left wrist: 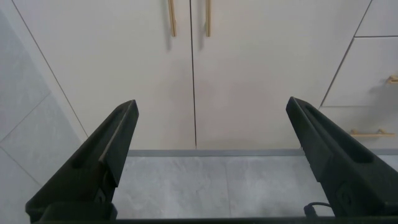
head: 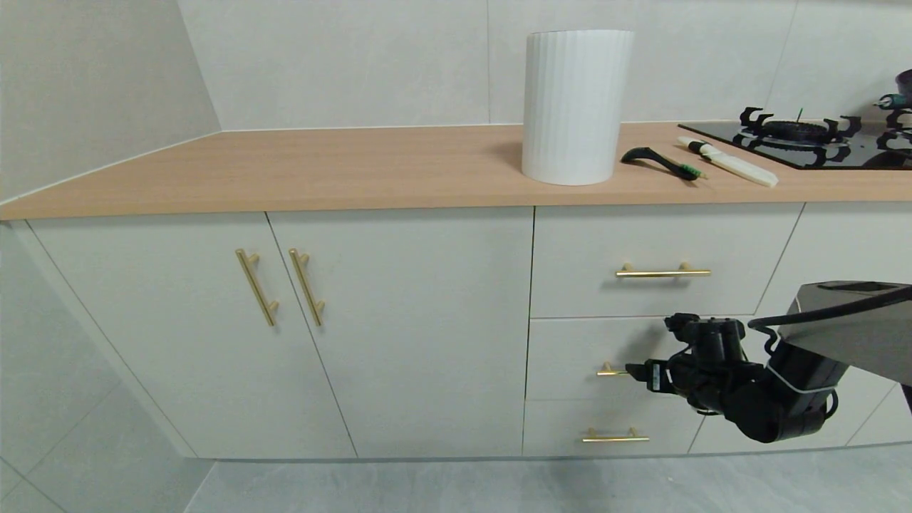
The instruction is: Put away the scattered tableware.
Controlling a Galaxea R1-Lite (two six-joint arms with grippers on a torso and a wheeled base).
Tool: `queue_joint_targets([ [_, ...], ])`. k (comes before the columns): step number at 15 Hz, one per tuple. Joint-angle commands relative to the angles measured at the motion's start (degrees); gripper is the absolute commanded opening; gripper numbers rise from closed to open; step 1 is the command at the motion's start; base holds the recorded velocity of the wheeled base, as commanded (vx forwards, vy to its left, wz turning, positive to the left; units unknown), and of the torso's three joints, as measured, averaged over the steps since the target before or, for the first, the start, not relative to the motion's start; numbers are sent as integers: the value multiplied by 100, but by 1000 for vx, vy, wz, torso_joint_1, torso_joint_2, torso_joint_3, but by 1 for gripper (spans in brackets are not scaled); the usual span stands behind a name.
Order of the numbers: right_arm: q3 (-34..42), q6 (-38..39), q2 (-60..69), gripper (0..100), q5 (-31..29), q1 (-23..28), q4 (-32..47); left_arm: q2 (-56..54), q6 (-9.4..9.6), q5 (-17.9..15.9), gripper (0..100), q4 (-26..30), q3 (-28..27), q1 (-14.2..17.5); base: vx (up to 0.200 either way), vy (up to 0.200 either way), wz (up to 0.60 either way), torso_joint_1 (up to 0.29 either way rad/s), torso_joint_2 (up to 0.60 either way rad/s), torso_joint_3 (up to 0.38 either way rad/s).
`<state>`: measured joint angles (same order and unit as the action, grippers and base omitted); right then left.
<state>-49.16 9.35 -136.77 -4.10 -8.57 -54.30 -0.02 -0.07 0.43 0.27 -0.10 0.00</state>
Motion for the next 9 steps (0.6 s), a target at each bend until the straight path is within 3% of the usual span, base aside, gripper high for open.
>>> queue_joint_targets([
  [1, -146, 58, -166, 100, -30, -4, -2, 2, -1, 1, 100, 0, 1, 0, 0, 0, 0, 0, 0, 0],
  [9, -225, 102, -210, 100, -179, -4, 481, 2, -1, 1, 100, 0, 1, 0, 0, 0, 0, 0, 0, 0],
])
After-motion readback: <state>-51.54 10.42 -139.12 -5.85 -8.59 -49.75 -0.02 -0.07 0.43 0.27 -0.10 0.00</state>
